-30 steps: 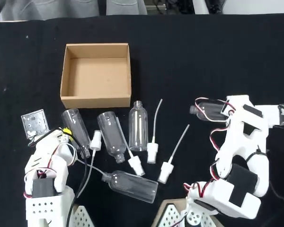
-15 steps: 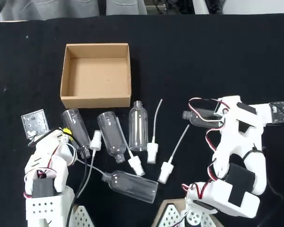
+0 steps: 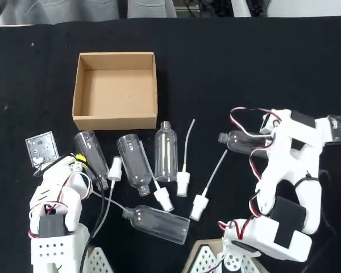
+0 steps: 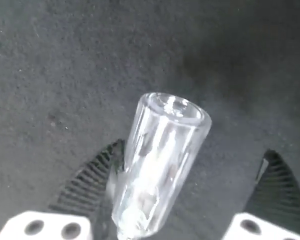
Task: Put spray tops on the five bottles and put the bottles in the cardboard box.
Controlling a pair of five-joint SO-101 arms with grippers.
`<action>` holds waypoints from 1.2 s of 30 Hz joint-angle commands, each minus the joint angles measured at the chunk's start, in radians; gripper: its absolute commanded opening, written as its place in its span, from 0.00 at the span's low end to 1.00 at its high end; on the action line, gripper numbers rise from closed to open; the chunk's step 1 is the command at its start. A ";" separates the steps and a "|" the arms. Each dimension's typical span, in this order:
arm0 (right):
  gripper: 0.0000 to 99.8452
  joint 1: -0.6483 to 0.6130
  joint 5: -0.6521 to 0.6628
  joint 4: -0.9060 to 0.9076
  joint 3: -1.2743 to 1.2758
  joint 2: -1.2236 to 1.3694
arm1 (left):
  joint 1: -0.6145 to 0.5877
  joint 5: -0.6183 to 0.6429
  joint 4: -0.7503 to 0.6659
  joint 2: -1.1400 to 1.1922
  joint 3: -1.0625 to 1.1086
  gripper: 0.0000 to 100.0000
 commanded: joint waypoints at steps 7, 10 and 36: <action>0.36 -0.021 0.103 0.218 -0.202 -0.084 | -0.008 -0.005 0.005 -0.008 0.022 0.06; 0.36 -0.021 0.103 0.270 -0.242 -0.084 | -0.008 -0.005 0.005 -0.008 0.022 0.06; 0.36 -0.141 0.310 0.482 -0.464 -0.084 | -0.008 -0.005 0.005 -0.008 0.022 0.06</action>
